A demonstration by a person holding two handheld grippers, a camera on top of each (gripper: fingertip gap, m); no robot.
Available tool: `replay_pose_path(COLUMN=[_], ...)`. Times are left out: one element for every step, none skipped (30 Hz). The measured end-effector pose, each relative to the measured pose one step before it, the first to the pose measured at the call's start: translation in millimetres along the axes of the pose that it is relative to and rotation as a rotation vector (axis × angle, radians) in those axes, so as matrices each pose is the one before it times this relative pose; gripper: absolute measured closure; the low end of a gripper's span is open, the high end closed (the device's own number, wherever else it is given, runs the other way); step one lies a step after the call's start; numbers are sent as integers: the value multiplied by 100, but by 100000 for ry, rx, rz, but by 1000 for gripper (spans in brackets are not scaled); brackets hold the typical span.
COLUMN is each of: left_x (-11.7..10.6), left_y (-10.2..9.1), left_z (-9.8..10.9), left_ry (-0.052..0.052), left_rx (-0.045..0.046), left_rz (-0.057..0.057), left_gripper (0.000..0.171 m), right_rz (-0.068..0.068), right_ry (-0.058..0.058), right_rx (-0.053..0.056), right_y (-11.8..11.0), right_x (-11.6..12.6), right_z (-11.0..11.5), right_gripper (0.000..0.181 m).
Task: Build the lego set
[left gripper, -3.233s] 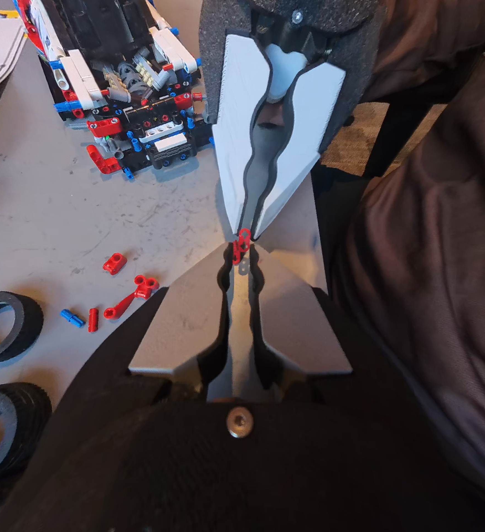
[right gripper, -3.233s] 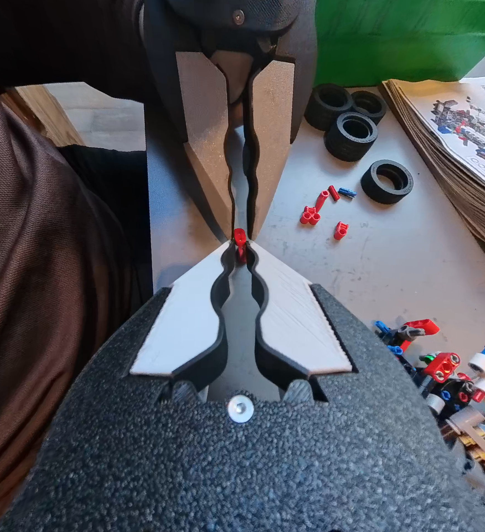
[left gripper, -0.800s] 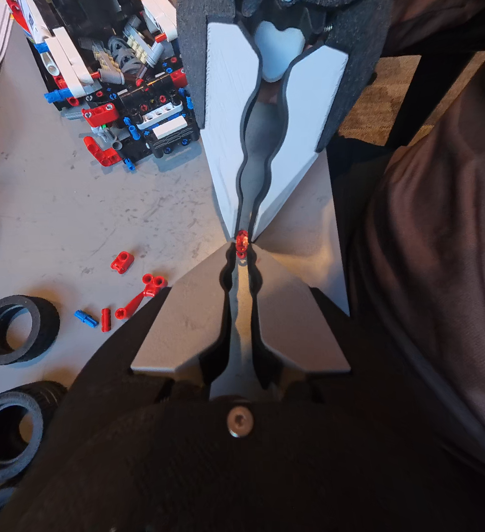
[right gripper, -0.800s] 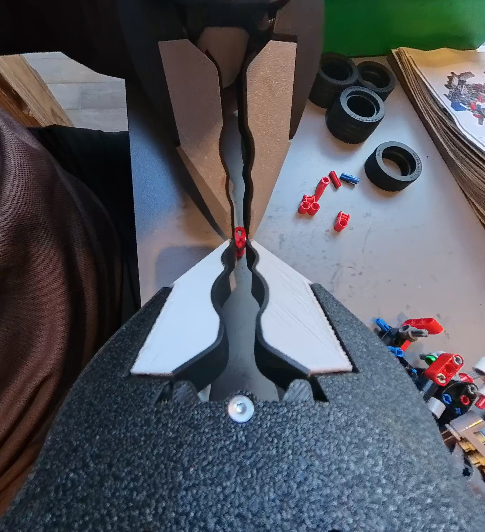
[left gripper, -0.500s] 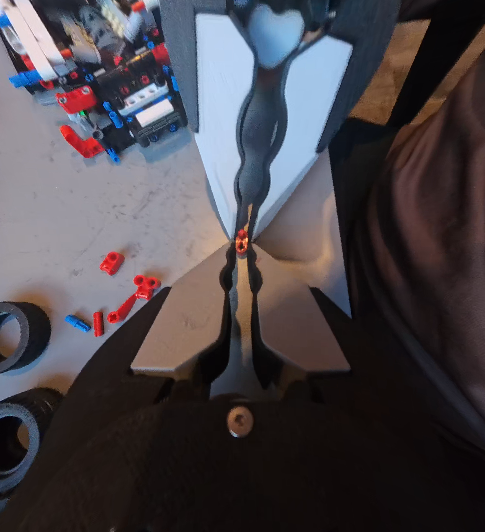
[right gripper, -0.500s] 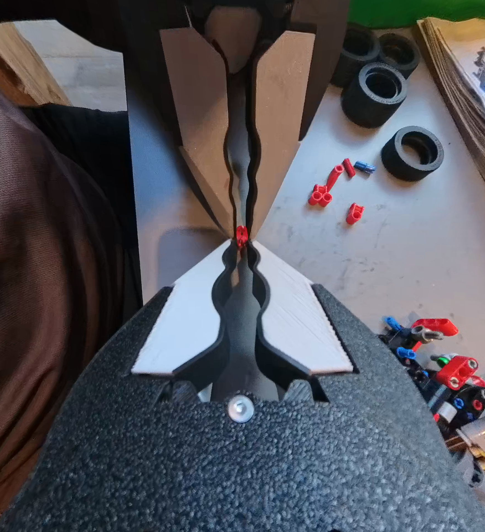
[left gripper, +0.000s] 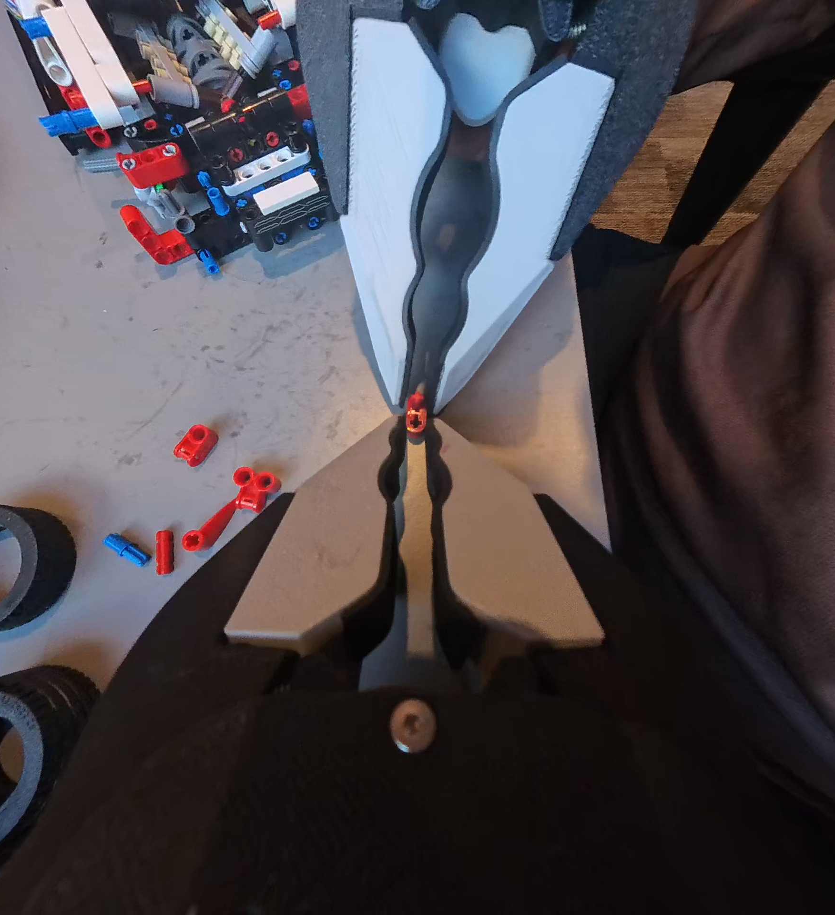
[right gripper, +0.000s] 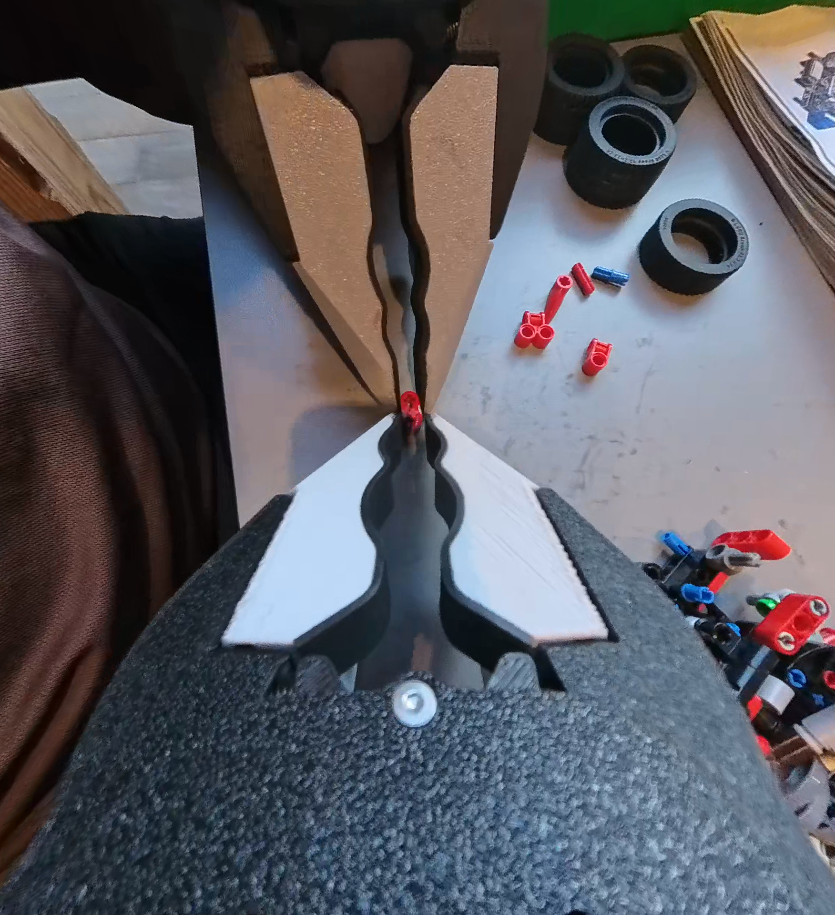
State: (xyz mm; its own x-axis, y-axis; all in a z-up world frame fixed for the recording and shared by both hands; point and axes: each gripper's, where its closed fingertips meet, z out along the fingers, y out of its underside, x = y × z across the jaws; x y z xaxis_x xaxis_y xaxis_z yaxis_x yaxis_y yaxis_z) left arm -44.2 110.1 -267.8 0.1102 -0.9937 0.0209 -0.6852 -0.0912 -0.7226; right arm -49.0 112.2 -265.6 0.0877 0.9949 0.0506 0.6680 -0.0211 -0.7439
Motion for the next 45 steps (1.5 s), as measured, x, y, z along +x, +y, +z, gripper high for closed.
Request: replay_pose_path(left_x=[-66, -90, -133, -139, -188, -254, -274, -240, -212, -187, -204, -214, -144, -34, -24, -111, -160, -96, 5, 34, 9, 7, 16, -22, -41, -3, -26, 4, 12, 16, 10, 51, 116, 113, 116, 153, 187, 53, -49, 62, 183, 76, -58, 28, -24], left_y=[-6, 1, 0, 6, 5, 9, 12, 0, -1, -1, -21, -23, -28, -14, -6, -3, 5, 16, 36, 57, 58, 59, 63, 54, 46, 50, 20, 17, -6, -7, 3, -2, -14, -25, -41, -48, -78, -56, -25, 29, 99, 172, 181, 102, 43], left_z=[4, 0, -1, -7, -6, -11, 4, 4, 4, 4, 26, 31, 34, 14, -6, -17, -20, -24, -50, -53, -64, -49, -52, -41, -37, -15, -2, -6, 3, 5, -4, 2, -4, 4, 20, 26, 43, 36, 2, -53, -120, -182, -210, -241, -279], left_ry=[-288, -668, -1008, -1065, -1309, -1736, -1825, -1620, -1445, -1316, -1501, -1730, -1506, -1133, -1362, -2020, -2044, -1426, -551, -33, -79, 168, 347, 241, 136, 422, 320, 533, 478, 297, 133, 154, 451, 379, 205, 331, 206, -915, -1703, -1169, -452, -1290, -2073, -1234, -1171], left_rx=[7, -10, -3, -3, -4, -1, -34, -49, -34, -30, -40, -75, -60, -55, -7, 30, 0, -29, -65, -45, -50, -28, -53, -70, -53, -75, -62, 15, 3, 9, -1, 16, 65, 102, 131, 162, 197, 188, 194, 224, 245, 123, 159, 635, 1022], left_rz=[-339, -187, -114, -298, -380, -585, -738, -654, -556, -512, -687, -951, -1029, -625, 17, 41, -225, -536, -847, -1079, -1337, -1398, -1502, -1706, -1780, -1515, -1218, -837, -434, -217, -72, -106, -296, -661, -935, -1021, -1246, -1694, -2115, -1975, -1285, -759, -360, 92, 47], left_gripper=[167, 167, 167, 167, 167, 167, 167, 167, 167, 167, 167, 167, 167, 167, 167, 165, 162, 160, 160, 159, 158, 157, 156, 154, 152, 150, 149, 149, 149, 149, 148, 147, 145, 143, 140, 138, 134, 133, 134, 133, 132, 132, 131, 129, 129], right_rz=[-147, -100, -141, 132, 533, 646, 669, 701, 578, 489, 390, 371, 477, 760, 848, 729, 537, 323, 157, 32, -31, -162, -248, -181, -33, 125, 384, 774, 1064, 1223, 1310, 1347, 1344, 1304, 1165, 852, 461, 88, -247, -492, -448, -139, 271, 489, 425], right_ry=[1568, 2150, 1744, 1278, 1674, 1113, 883, 904, 459, 360, 664, 898, 709, -306, -1143, -962, -918, -1246, -1471, -1273, -718, -291, -81, -64, -44, 131, 60, -201, -362, -227, 71, 212, 287, 393, 352, 318, 387, 565, 770, 815, 740, 473, 296, 360, 545], right_rx=[114, 174, 583, 1062, 1425, 1651, 1914, 1799, 1594, 1243, 874, 730, 597, 313, 6, -68, 98, 248, 271, 242, 372, 286, -122, -458, -430, 43, 464, 644, 763, 864, 934, 958, 915, 752, 458, 249, 104, -135, -278, -216, -93, 64, 129, 26, -176], right_y=[-23, -24, -71, -143, -173, -199, -218, -203, -163, -118, -67, -59, -51, -24, 12, 11, -13, -30, -17, -21, -32, 13, 100, 166, 168, 109, 45, 7, -18, -49, -74, -98, -96, -79, -50, -43, -22, -1, 13, 18, 6, 18, 15, 36, 63], right_x=[152, 193, 81, -9, 54, -17, -18, 18, -8, 21, 96, 164, 163, 53, -46, -26, -42, -107, -155, -129, -79, -16, 30, 44, 72, 116, 149, 159, 176, 223, 269, 285, 254, 227, 159, 105, 61, 32, 29, -7, -33, -44, -30, 32, 83], right_z=[-22, -47, -100, -142, -188, -231, -255, -266, -249, -201, -156, -128, -97, -35, 8, 15, 3, -18, -27, -37, -78, -100, -119, -115, -138, -167, -200, -204, -188, -181, -181, -176, -163, -150, -110, -83, -45, -32, -26, -21, -2, 6, 35, 52, 80], right_gripper=[171, 168, 164, 162, 162, 162, 162, 162, 162, 162, 162, 163, 163, 164, 164, 164, 164, 164, 164, 163, 163, 163, 163, 163, 163, 163, 163, 164, 164, 164, 164, 164, 164, 164, 163, 163, 164, 164, 164, 164, 164, 164, 164, 164, 164])
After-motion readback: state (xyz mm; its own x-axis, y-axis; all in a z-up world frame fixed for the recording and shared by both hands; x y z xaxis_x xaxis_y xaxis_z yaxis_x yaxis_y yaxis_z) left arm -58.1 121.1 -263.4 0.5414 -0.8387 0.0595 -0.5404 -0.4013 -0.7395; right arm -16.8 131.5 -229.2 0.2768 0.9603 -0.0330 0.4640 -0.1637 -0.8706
